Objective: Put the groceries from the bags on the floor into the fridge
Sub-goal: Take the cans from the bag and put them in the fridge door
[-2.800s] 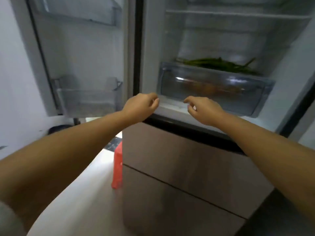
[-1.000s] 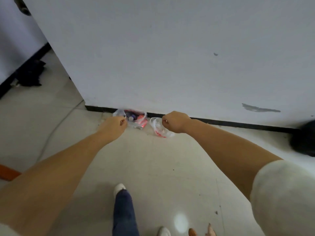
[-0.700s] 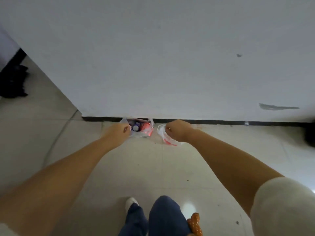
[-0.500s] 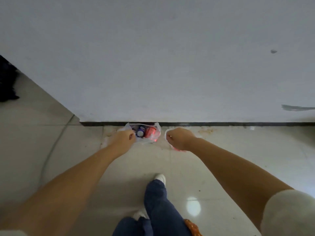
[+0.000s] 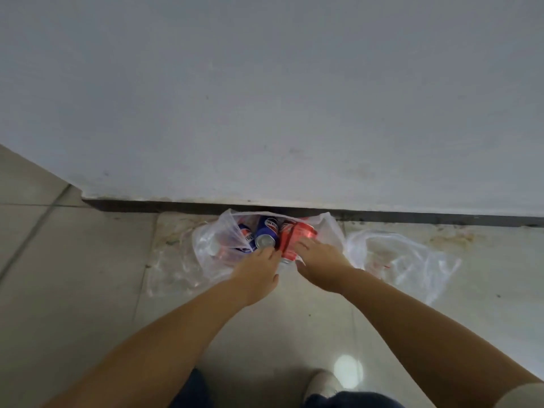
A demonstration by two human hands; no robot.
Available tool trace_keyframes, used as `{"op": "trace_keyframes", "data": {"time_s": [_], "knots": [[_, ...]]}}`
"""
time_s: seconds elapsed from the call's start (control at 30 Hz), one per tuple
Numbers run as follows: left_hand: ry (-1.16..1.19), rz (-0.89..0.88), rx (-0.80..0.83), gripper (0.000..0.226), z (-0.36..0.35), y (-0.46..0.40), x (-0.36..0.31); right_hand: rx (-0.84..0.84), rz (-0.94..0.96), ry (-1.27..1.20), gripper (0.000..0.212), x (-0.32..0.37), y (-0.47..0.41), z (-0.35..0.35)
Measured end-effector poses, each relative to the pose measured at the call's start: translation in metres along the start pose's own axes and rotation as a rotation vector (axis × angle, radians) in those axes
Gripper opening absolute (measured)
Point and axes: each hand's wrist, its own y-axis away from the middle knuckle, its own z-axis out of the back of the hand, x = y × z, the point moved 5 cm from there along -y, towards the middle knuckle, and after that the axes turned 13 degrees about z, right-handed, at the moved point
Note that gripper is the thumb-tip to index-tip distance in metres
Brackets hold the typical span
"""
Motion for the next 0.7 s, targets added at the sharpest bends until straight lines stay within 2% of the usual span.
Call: {"op": "trace_keyframes", "data": {"time_s": [0.07, 0.13, 0.17, 0.23, 0.33, 0.4, 0.47, 0.5, 0.57, 0.6, 0.63, 0.7], "knots": [[-0.217, -0.093, 0.001, 0.062, -0.039, -0.036, 0.009, 0.140, 0.082, 0.103, 0.064, -0.014, -0.027, -0.050], [-0.431, -0.236, -0.004, 0.053, -0.073, -0.068, 0.023, 0.150, 0.204, 0.275, 0.073, -0.027, -0.046, -0.084], [-0.486, -0.309, 0.026, 0.043, -0.088, -0.079, 0.033, 0.093, 0.291, 0.346, 0.067, -0.030, -0.052, -0.094], [-0.515, -0.438, 0.111, 0.030, -0.111, -0.084, 0.048, -0.062, 0.463, 0.467, 0.037, -0.034, -0.059, -0.103], [-0.431, -0.507, 0.161, 0.038, -0.118, -0.076, 0.060, -0.183, 0.542, 0.455, 0.015, -0.032, -0.056, -0.099], [-0.315, -0.487, 0.188, 0.037, -0.110, -0.071, 0.056, -0.146, 0.486, 0.348, 0.013, -0.035, -0.043, -0.107], [-0.178, -0.495, 0.189, 0.032, -0.106, -0.074, 0.050, -0.004, 0.388, 0.274, 0.015, -0.047, -0.027, -0.117], [-0.115, -0.496, 0.165, 0.041, -0.105, -0.078, 0.049, 0.078, 0.312, 0.229, 0.013, -0.061, -0.019, -0.125], [-0.070, -0.524, 0.036, 0.060, -0.103, -0.089, 0.052, 0.241, 0.115, 0.227, 0.019, -0.096, -0.004, -0.140], [-0.075, -0.581, -0.057, 0.063, -0.104, -0.094, 0.056, 0.277, 0.003, 0.131, 0.026, -0.111, 0.003, -0.143], [-0.113, -0.668, -0.173, 0.060, -0.104, -0.095, 0.060, 0.260, -0.041, 0.061, 0.030, -0.122, 0.008, -0.145], [-0.327, -0.780, -0.286, 0.045, -0.115, -0.090, 0.067, 0.214, -0.153, -0.109, 0.033, -0.129, 0.013, -0.144]]}}
